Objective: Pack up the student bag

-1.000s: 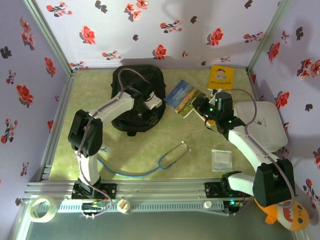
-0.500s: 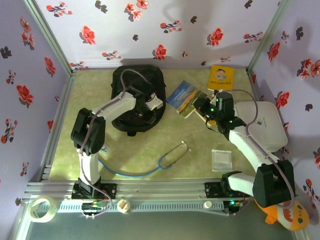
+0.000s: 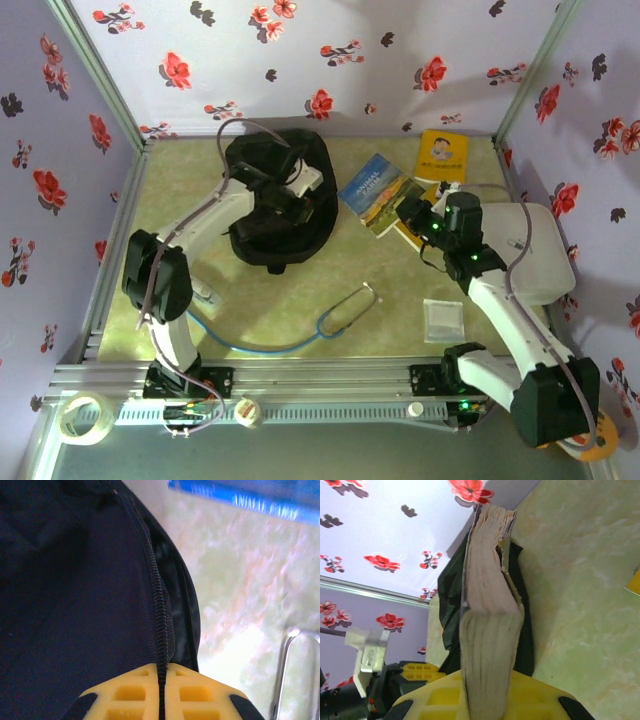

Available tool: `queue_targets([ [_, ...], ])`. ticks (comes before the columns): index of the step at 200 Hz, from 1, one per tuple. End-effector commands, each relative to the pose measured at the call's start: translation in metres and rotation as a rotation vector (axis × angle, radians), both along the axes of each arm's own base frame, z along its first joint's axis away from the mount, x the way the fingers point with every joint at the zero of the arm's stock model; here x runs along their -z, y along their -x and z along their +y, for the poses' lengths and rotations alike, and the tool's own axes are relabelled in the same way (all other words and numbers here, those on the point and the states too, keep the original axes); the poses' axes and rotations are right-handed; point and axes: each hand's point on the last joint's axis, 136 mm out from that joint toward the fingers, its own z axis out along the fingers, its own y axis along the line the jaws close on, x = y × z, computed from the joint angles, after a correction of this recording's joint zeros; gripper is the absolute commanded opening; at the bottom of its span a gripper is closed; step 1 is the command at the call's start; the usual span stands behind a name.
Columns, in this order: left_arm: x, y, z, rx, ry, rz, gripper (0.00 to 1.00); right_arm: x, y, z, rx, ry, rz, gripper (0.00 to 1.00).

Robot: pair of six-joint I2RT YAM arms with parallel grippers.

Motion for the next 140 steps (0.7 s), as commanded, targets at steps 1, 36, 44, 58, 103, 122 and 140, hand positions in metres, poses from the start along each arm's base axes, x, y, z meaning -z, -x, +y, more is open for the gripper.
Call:
queue_targets([
  [1,-0.056,-0.020,-0.013,-0.061,0.153,-0.136,0.05,-0.025,0.011,0.002,-0.032,-0.038,-0.089,0.06],
  [36,-0.081,-0.032,-0.021,-0.099,0.235,-0.203,0.04,-0.010,0.030,0.010,-0.056,-0.123,-0.014,0.06],
  [44,-0.085,-0.035,-0.021,-0.107,0.249,-0.214,0.04,-0.004,0.034,0.013,-0.060,-0.136,0.008,0.06],
  [58,-0.091,-0.037,-0.024,-0.113,0.273,-0.233,0.03,0.006,0.041,0.019,-0.067,-0.149,0.041,0.06],
  [103,-0.107,-0.037,-0.038,-0.092,0.333,-0.269,0.03,0.026,0.052,0.058,-0.136,-0.159,0.105,0.07],
  [122,-0.116,-0.034,-0.042,-0.077,0.356,-0.290,0.03,0.028,0.046,0.072,-0.147,-0.183,0.117,0.07],
  [140,-0.124,-0.031,-0.045,-0.070,0.375,-0.307,0.03,0.036,0.035,0.078,-0.114,-0.207,0.174,0.07],
])
